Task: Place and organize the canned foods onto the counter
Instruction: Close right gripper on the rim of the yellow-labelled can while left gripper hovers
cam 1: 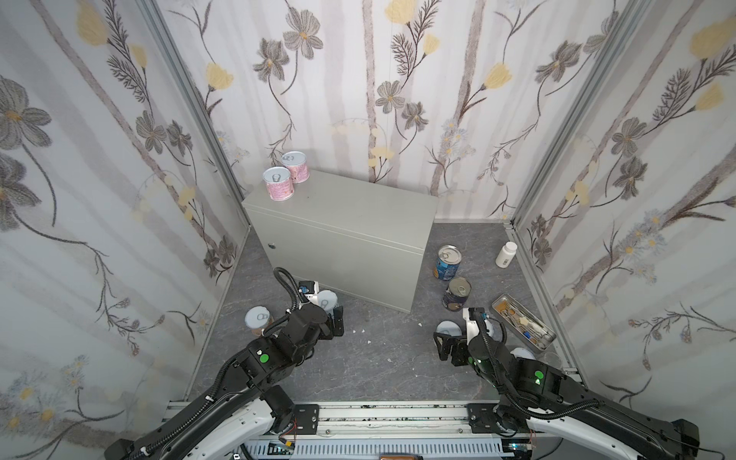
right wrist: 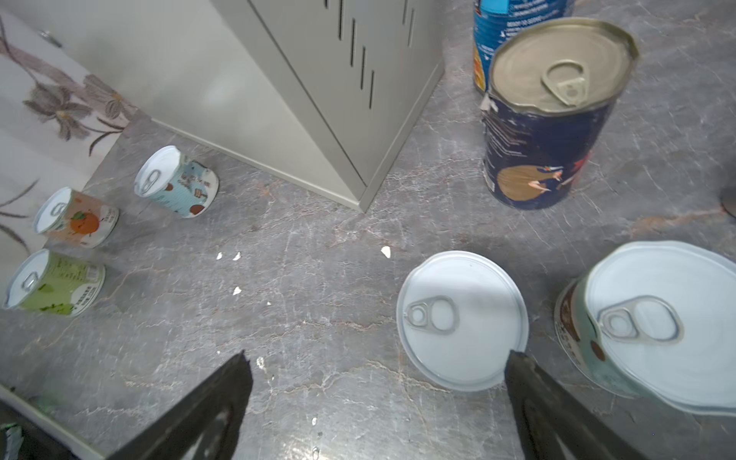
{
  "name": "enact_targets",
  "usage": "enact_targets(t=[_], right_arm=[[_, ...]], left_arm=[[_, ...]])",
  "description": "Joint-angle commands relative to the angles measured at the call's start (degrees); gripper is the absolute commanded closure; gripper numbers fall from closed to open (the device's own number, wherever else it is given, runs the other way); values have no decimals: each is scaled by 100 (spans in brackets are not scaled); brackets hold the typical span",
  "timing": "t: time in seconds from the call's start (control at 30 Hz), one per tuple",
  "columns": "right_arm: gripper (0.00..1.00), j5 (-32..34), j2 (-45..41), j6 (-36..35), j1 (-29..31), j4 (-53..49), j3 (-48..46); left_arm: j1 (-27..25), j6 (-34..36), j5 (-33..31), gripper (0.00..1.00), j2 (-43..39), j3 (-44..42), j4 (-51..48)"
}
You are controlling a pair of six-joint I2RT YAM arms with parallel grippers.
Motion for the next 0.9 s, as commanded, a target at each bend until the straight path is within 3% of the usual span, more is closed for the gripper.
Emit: enact_targets(t=[0.0,0.2,0.47,0.87], right_arm=[[0,476,58,560,-2,124,-189],[0,568,485,505,-131,450,-324],[0,-147,1133,-44,-660,1360,-555],[0,-363,2484,-440,-812,1750,-155]], left_arm=[[-115,-324,-165,0,1,-259,544],[-300,-433,-220,0,188,-565,942],[-323,-286,-307,0,438,-536,1217],[-324,-170,-358,0,648,-567,1431]])
